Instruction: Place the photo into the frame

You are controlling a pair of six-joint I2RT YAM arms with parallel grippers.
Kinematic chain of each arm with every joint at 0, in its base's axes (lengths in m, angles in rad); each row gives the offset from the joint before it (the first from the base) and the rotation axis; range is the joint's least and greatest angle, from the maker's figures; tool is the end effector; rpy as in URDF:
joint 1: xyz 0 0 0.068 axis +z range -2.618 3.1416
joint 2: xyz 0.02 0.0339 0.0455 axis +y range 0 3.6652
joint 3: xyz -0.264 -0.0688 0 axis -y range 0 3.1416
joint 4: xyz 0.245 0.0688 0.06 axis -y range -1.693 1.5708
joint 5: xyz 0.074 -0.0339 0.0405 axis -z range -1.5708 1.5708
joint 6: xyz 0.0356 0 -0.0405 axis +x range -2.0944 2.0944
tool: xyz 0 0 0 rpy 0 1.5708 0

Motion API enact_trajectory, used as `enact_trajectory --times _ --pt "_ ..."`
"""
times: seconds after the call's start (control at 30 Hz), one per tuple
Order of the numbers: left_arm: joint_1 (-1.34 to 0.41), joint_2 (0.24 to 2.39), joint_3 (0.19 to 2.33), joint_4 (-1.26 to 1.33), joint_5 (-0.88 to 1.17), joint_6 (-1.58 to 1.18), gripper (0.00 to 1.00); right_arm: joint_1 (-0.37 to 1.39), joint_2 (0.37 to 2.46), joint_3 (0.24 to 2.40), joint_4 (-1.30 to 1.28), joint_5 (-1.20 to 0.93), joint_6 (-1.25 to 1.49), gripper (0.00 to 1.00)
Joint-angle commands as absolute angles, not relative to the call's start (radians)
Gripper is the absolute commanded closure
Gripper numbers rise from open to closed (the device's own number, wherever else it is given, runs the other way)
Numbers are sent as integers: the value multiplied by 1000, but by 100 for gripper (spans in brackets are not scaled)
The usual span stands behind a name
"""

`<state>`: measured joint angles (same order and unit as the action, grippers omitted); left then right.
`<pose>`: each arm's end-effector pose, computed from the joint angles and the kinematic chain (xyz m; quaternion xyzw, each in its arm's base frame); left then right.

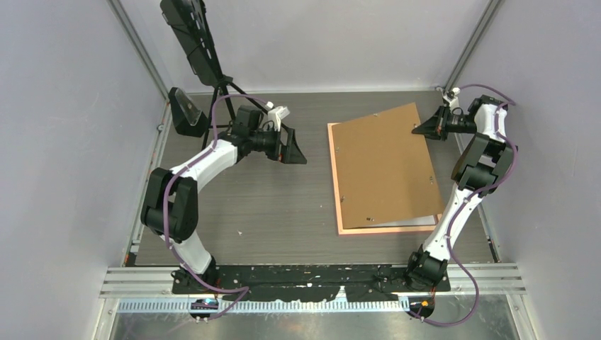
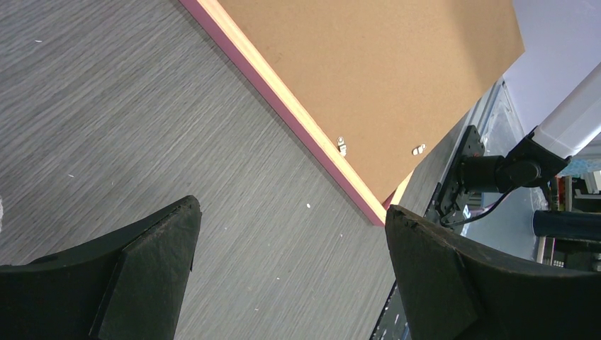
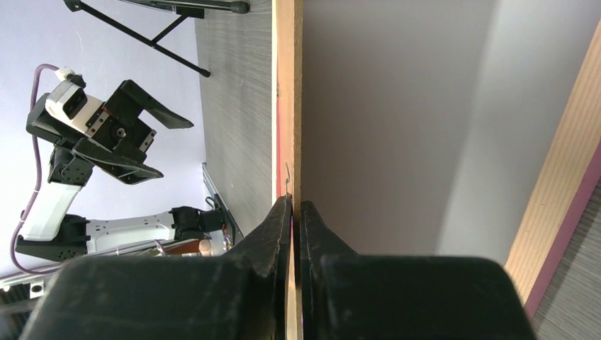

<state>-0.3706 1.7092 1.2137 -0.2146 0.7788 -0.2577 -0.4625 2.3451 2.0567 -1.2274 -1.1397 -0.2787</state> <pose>0.3412 -0.1594 0.2465 0.2056 0.8305 -0.4474 0.2605 0.4274 -0.1769 0.2013 0.0625 0.8395 0.4943 0.2169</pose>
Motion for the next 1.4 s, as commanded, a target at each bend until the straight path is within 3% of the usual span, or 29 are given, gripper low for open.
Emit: enact_trajectory --times 0.0,0.83,1.37 --pt "-365 1715 1255 -212 800 -250 1 -454 2312 2049 -1238 -1143 -307 95" --pt "-365 1718 1257 -218 786 -244 1 -477 2321 2093 -1423 -1163 -426 94" --pt "-367 1723 1257 -218 786 -242 1 -459 2340 2088 -1373 -1108 -429 95"
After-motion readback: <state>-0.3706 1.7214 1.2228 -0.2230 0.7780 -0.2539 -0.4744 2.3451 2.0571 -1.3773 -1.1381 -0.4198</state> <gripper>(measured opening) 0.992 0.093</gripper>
